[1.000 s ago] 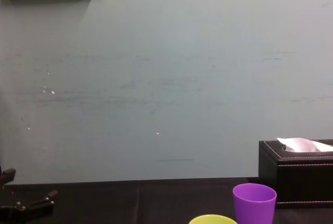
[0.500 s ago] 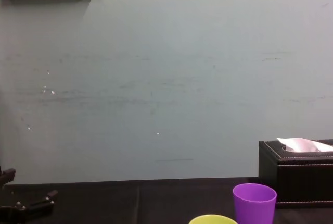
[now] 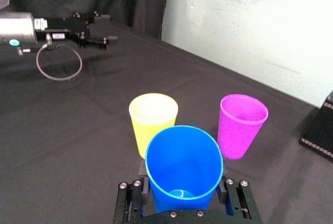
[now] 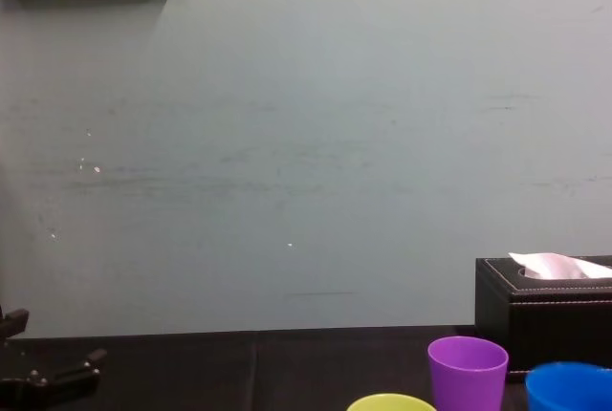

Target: Stack the three plastic cups sequentially using one hand.

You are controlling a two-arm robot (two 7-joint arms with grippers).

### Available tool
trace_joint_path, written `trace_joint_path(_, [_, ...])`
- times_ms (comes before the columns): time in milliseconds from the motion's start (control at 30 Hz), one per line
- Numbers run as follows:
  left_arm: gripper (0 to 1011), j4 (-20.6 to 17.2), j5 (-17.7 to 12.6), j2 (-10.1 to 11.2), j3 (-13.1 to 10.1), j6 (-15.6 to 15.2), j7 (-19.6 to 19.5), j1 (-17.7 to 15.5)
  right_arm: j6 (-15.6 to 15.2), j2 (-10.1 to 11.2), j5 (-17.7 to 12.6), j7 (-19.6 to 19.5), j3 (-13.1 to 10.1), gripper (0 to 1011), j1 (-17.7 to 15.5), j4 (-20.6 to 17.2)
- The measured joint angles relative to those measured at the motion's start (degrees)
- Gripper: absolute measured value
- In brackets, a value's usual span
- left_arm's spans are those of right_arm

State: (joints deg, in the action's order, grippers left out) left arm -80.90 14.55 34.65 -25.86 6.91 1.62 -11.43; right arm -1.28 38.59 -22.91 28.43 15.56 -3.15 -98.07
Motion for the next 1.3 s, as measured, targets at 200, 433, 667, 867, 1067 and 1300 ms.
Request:
trace_joint_path(200, [1010,0.00,0.00,0.00,0.00,0.00,0.00,0.00,-2.45,-0.26,-0.26,-0.41,-0.25,722,2.05,-1.97])
trace_joint_path(433, [1010,0.00,0.00,0.00,0.00,0.00,0.00,0.00,-4.42,-1.22,-0.14,-0.58,0.97,722,5.57,-2.82])
trace_joint_path(667, [1010,0.00,0.00,0.00,0.00,0.00,0.00,0.00,-6.87,-2.83,0.60,-0.83,3.31,722,9.46,-2.45])
trace_joint_path(867, [1010,0.00,0.00,0.00,0.00,0.00,0.00,0.00,-8.36,-4.20,1.20,-1.16,5.33,722,11.94,-1.96])
trace_joint_path(1067, [1010,0.00,0.00,0.00,0.00,0.00,0.00,0.00,-9.58,-5.40,1.70,-1.46,7.05,722,13.73,-1.34])
trace_joint_path(1300, [1010,0.00,0.00,0.00,0.00,0.00,0.00,0.00,-10.31,-6.42,2.25,-1.78,8.46,722,15.02,-0.57])
